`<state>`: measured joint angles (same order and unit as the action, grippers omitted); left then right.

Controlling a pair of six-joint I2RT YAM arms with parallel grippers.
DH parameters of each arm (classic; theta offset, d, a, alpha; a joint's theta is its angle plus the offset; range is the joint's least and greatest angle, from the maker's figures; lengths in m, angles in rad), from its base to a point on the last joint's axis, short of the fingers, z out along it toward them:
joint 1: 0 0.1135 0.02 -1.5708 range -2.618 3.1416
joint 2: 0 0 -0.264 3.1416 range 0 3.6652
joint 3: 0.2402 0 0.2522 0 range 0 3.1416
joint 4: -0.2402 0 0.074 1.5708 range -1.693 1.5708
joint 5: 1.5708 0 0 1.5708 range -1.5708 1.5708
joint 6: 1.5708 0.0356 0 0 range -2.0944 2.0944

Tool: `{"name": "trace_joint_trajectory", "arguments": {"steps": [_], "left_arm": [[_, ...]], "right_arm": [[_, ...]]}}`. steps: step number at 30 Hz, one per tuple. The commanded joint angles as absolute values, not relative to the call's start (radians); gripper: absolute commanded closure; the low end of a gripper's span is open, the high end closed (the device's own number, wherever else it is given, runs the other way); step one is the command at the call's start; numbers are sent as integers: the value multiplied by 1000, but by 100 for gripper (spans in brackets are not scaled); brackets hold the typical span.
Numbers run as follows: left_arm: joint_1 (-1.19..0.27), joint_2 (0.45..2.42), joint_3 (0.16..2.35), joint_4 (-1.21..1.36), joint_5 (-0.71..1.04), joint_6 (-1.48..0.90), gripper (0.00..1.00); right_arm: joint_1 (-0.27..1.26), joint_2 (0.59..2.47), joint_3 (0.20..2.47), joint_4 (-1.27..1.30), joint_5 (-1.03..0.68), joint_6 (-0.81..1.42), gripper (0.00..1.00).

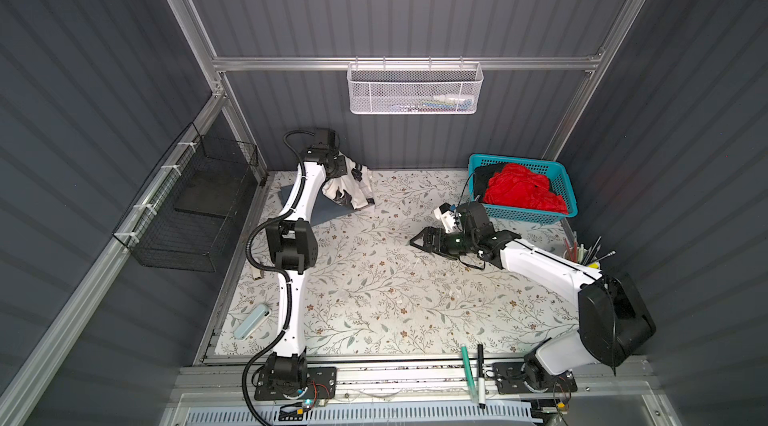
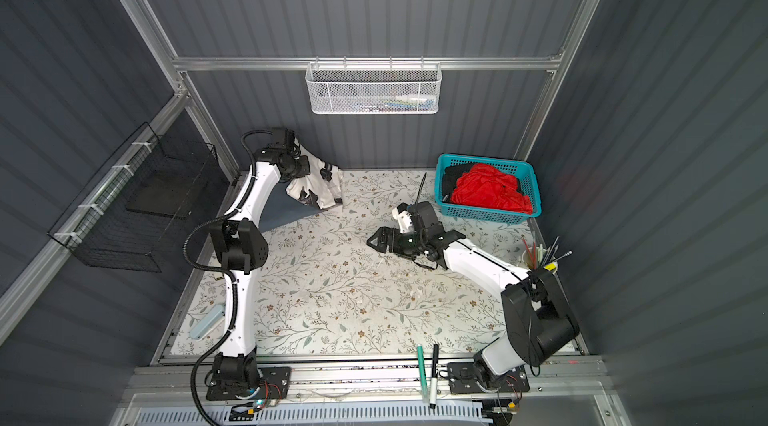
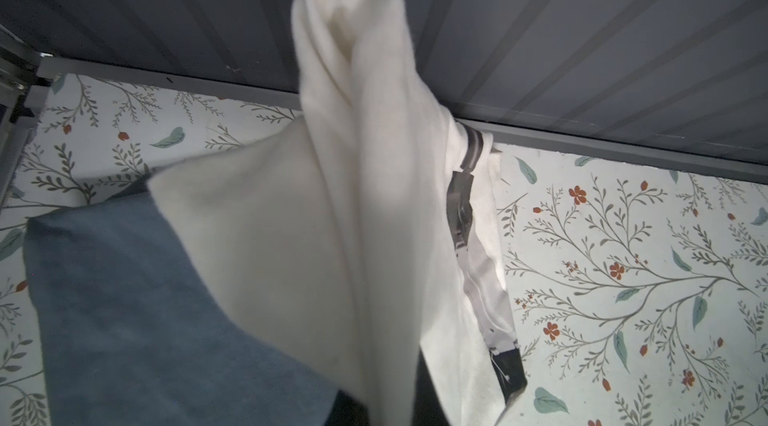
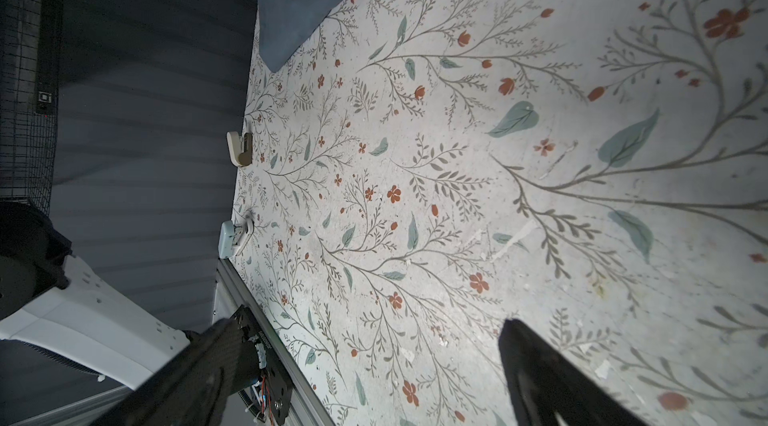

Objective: Fold and stack the t-shirts
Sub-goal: 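Carry the white bundle toward the grey cloth with the left gripper while the right releases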

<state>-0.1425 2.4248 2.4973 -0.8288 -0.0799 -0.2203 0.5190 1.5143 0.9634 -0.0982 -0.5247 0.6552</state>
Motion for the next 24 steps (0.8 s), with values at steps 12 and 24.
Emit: {"name": "trace_joint_trajectory", "arguments": {"steps": [12,24], "left_arm": [[-107,2291,2467,-799,-112,-212,100],[-61,2256,2389,-792,-124,-210,100]], "right_arm": [[530,1528,987,-83,-546,655,1],[538,1517,978,-80,-546,657,1]]}}
